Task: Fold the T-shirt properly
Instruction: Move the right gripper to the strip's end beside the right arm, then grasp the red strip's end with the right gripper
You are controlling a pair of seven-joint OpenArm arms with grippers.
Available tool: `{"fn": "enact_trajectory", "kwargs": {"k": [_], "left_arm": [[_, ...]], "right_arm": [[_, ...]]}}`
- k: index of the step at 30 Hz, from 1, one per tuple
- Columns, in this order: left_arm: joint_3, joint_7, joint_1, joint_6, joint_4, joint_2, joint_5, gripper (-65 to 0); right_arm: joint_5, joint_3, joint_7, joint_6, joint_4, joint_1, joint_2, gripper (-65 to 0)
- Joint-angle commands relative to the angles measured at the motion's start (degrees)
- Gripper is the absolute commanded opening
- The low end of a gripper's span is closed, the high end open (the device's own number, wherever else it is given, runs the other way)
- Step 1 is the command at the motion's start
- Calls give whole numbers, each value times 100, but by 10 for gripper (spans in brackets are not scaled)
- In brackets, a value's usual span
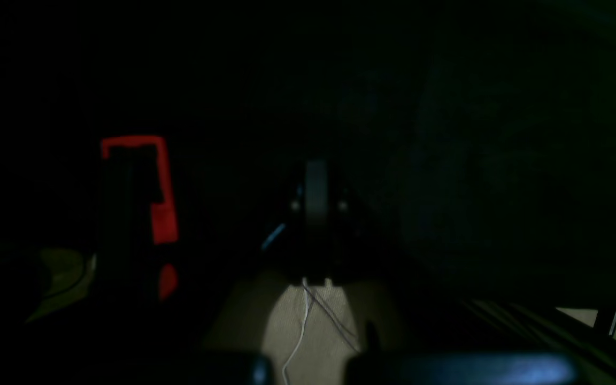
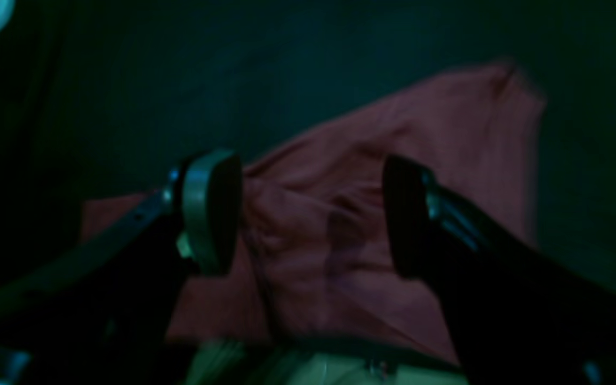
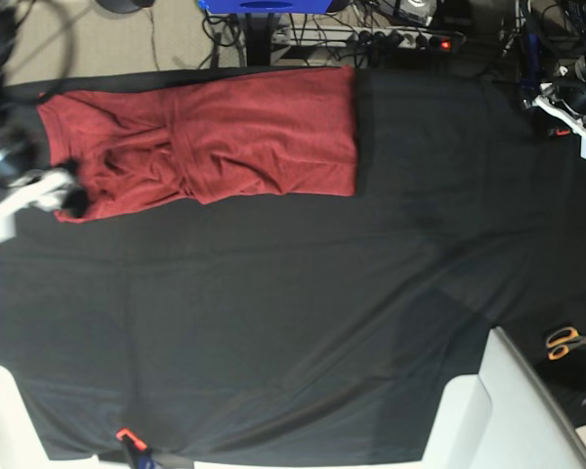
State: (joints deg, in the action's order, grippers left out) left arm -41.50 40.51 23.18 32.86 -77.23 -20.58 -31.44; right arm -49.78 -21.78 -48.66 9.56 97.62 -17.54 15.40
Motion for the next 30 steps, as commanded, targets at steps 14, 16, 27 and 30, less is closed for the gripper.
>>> {"fn": "enact_trajectory", "kwargs": {"k": [14,16,27,30], "left_arm": [[-39,-91,51,6,-70,-109,-78,-650],[-39,-91,51,6,-70,-109,-78,-650],[-39,-91,16,6,-70,-100,-78,-650],[-39,-91,16,6,-70,-100,-78,-650]], "right_arm": [[472,-1677,-1380,3044,-3885,1292,583,0],[464,-1703,-1512,3044,-3885,1213,574,0],[174,-1571,-1687,3044,-3903,1081,170,-30],[50,-1448,-1705,3044,-3921,1108,3,-30]]}}
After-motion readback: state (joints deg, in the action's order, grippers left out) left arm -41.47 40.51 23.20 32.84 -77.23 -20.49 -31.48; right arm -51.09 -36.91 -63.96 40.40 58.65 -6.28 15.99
